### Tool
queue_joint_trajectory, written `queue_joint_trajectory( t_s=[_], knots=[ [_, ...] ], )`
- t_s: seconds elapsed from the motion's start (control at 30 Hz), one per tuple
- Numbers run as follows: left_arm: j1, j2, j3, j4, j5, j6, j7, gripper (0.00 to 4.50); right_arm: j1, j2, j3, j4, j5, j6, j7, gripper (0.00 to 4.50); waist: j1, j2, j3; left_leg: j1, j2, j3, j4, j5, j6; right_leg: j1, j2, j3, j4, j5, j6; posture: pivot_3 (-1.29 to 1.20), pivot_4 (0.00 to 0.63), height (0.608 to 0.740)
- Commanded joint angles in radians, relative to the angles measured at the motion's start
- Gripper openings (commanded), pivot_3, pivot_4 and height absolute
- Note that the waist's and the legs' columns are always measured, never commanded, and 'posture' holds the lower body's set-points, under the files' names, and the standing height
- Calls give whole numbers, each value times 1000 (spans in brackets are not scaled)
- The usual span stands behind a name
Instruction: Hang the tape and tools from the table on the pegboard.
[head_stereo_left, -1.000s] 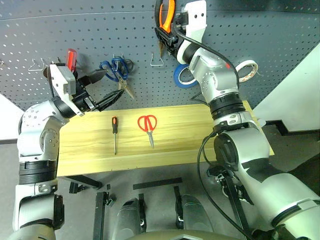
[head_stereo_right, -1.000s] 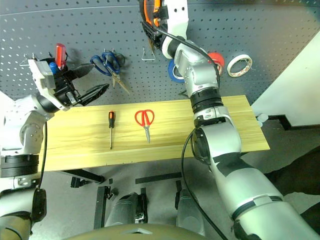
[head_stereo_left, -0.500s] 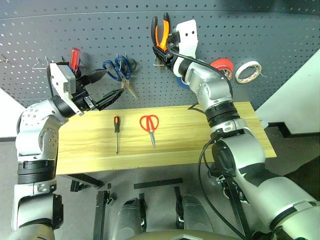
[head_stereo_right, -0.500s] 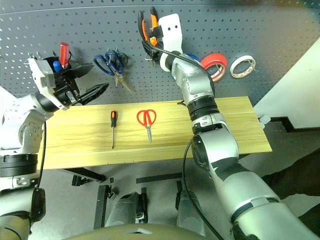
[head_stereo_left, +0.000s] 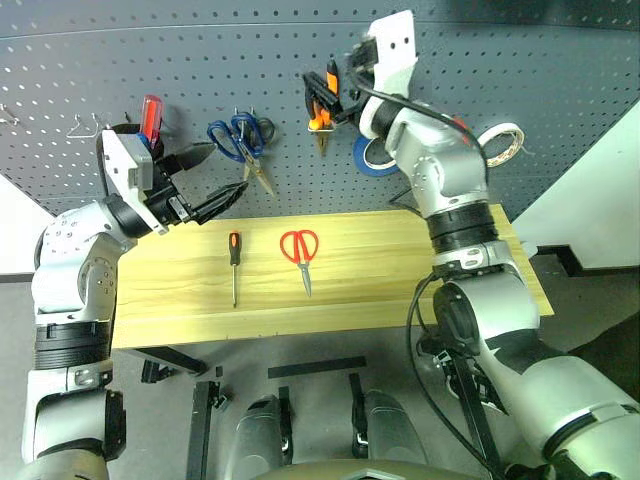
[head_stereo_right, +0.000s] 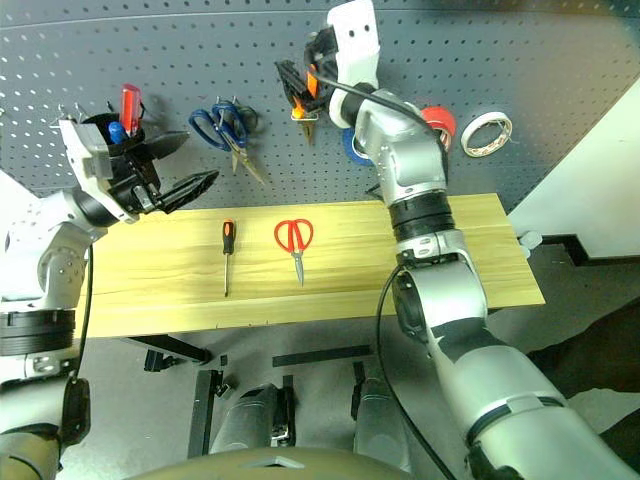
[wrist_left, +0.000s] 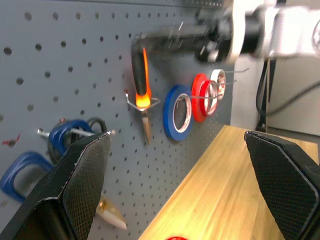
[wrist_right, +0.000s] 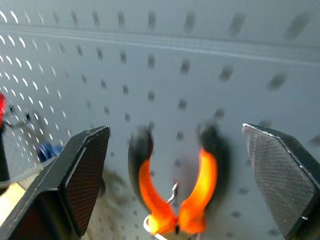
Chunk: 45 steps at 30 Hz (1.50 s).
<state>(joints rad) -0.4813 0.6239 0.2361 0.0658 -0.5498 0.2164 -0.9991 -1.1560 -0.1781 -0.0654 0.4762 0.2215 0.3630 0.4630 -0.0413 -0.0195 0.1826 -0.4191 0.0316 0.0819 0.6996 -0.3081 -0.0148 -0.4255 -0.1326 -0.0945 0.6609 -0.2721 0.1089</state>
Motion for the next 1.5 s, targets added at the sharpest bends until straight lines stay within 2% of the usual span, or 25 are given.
queue_joint_trajectory(
  t_s=[0.03, 0.23, 0.4, 0.6, 0.73, 1.0, 1.13, 1.2, 1.3, 1.37, 1.5],
  knots=[
    [45, 11, 24, -69, -25, 24, 11, 4500, 61, -73, -28, -231, 98, 129, 87, 4458, 1, 0, 0, 0, 0, 0, 0, 0, 0, 0, 0, 0, 0, 0, 0, 72, 101, 732],
    [169, 41, 28, -137, -21, 81, 22, 4500, 205, -231, -14, -438, 277, 384, 294, 4458, 4, 0, 0, 0, 0, 0, 0, 0, 0, 0, 0, 0, 0, 0, 0, 77, 116, 732],
    [239, 58, 20, -172, 5, 110, 67, 4500, 308, -342, 129, -496, 254, 470, 412, 4458, 11, 0, 0, 5, 0, 1, -1, 0, 1, 4, 0, 1, 0, 0, 0, 87, 124, 732],
    [289, 66, -34, -190, 93, 166, 157, 4500, 337, -328, 231, -441, 192, 526, 370, 4458, 35, 0, 0, 8, 0, 3, -1, 0, 1, 5, 0, 4, 0, 0, 0, 107, 130, 732],
    [321, 51, -53, -214, 109, 180, 184, 4500, 345, -304, 260, -386, 154, 491, 366, 4458, 52, 0, 0, 8, 0, 3, 0, -1, 1, 6, 0, 4, 0, 0, 0, 113, 136, 732],
    [341, 11, -98, -222, 152, 203, 252, 4500, 312, -251, 350, -199, 32, 400, 370, 4458, 55, 0, 0, 9, 0, 3, -1, -1, 1, 6, 0, 4, 0, 0, 0, 125, 155, 732],
    [333, -9, -129, -220, 179, 241, 296, 4500, 319, -260, 350, -158, -6, 341, 386, 4458, 55, 0, 0, 9, 0, 3, -1, -1, 1, 6, 0, 4, 0, 0, 0, 129, 175, 732],
    [309, -56, -154, -213, 199, 284, 371, 4500, 346, -290, 324, -149, -9, 227, 438, 4458, 57, 1, 1, 9, 0, 3, -1, -1, 1, 6, 0, 4, -1, 0, 0, 120, 188, 732],
    [263, -137, -212, -209, 241, 359, 471, 4500, 403, -356, 280, -109, -6, -57, 578, 4458, 67, 2, 4, 9, 0, 1, -1, -1, 2, 11, 0, 3, -8, 0, 0, 105, 207, 732],
    [231, -181, -248, -193, 283, 372, 525, 4500, 432, -410, 281, -75, -7, -167, 696, 4458, 75, 2, 8, 11, -1, 0, -1, -3, 4, 15, 0, 2, -12, 0, 0, 92, 220, 732],
    [174, -284, -306, -166, 336, 403, 620, 4500, 415, -443, 225, 48, 26, -297, 813, 4458, 78, 3, 17, 13, -1, 0, 0, -4, 6, 17, 0, 2, -13, 0, 0, 64, 243, 732]
  ],
)
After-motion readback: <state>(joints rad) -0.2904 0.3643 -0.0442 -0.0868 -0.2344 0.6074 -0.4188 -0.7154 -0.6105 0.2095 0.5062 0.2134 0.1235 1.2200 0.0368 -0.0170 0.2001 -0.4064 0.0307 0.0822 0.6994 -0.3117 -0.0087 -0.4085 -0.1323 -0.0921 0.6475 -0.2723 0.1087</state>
